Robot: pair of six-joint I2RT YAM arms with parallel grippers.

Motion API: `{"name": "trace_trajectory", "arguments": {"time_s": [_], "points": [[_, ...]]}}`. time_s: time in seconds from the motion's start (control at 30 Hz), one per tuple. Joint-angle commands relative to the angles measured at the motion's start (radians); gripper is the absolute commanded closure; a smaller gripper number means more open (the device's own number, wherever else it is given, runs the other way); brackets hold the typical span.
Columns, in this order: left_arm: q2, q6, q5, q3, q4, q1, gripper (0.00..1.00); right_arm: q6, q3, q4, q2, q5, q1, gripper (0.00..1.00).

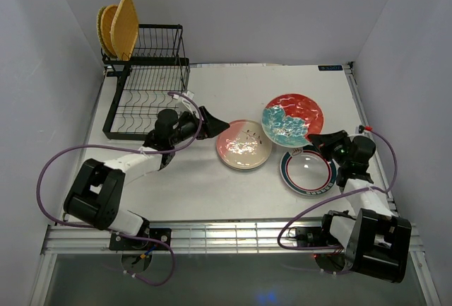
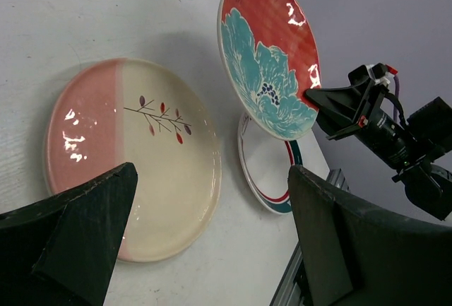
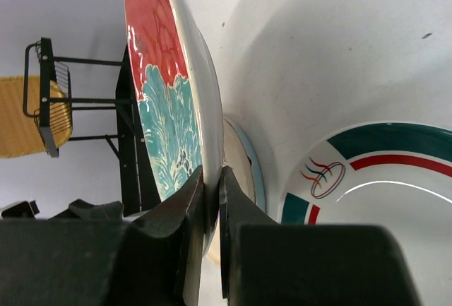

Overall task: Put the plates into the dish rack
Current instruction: Pick up the plate from the corner of the board, then insert the plate into the dish rack.

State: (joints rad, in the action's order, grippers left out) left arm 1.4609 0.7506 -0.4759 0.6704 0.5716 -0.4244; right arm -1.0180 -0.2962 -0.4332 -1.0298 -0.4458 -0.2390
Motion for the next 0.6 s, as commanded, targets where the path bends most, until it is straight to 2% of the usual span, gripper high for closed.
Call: {"name": "trace_trajectory", "arguments": {"time_s": [0.0,0.57], "points": [[0.001,-0.031,-0.016,0.035,0.004,-0.01,0.02,-0.059,-0.04,-0.274,0.05,-0.096,0.023,0.92],[0.035,-0.046,-0.061,0.043,0.022,-0.011,0.02,-0.025,-0.113,-0.314,0.022,-0.1,0.282,0.92]]}}
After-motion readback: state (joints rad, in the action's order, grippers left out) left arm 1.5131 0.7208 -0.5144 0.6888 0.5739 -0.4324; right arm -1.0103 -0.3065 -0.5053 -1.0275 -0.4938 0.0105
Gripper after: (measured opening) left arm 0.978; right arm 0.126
